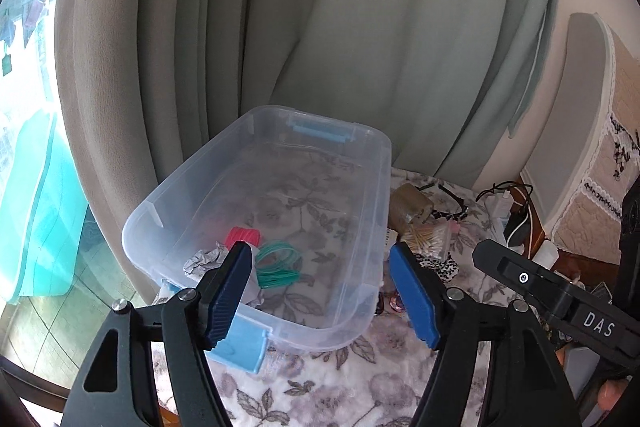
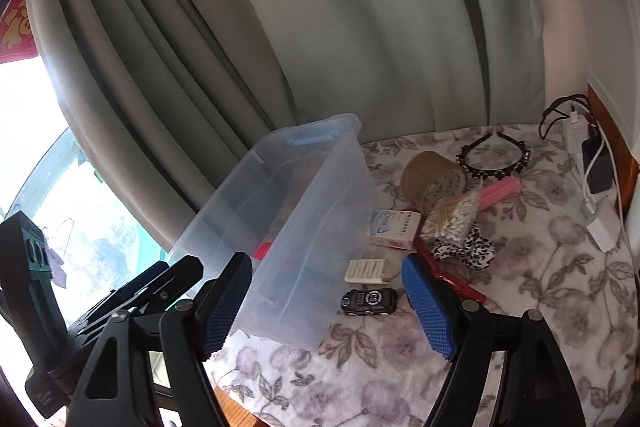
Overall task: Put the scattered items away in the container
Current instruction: 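Withdraw both tools from the box back toward the remaining items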
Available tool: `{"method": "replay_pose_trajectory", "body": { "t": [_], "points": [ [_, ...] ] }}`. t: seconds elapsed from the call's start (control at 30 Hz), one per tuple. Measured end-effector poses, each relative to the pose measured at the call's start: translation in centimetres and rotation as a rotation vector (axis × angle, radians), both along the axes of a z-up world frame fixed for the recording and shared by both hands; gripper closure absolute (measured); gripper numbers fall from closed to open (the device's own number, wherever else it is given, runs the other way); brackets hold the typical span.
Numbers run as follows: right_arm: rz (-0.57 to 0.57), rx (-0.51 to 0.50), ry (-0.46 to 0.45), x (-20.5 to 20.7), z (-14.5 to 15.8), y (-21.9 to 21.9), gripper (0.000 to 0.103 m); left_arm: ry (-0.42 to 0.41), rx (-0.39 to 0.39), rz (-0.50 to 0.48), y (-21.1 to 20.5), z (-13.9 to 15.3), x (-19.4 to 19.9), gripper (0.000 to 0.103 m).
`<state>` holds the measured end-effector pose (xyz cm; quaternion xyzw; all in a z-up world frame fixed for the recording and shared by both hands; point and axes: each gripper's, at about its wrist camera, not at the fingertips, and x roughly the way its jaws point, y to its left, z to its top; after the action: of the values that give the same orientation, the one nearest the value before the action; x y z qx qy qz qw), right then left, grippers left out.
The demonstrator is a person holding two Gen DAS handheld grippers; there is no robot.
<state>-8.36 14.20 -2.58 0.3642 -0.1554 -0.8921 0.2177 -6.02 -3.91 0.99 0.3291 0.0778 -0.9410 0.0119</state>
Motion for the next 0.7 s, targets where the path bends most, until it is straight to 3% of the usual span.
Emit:
{"method": "replay_pose_trajectory", "body": {
  "t": [0.23, 0.47, 0.7],
  "points": [
    [-0.138, 0.034, 0.015, 0.6, -1.6, 4.5, 0.019, 0.035, -0.020, -0.101, 4.0, 0.3, 0.9, 0.031],
    [-0.138, 0.095, 0.104, 1.7, -3.0, 7.1, 0.019, 0.060, -0.053, -0.166, 8.2, -1.3, 0.7, 0.031],
    [-0.201, 0.073, 0.124, 1.5, -5.3, 9.4, 0.017, 0.033, 0.024, -0.175, 9.8, -4.6, 0.0, 0.031]
  ]
}}
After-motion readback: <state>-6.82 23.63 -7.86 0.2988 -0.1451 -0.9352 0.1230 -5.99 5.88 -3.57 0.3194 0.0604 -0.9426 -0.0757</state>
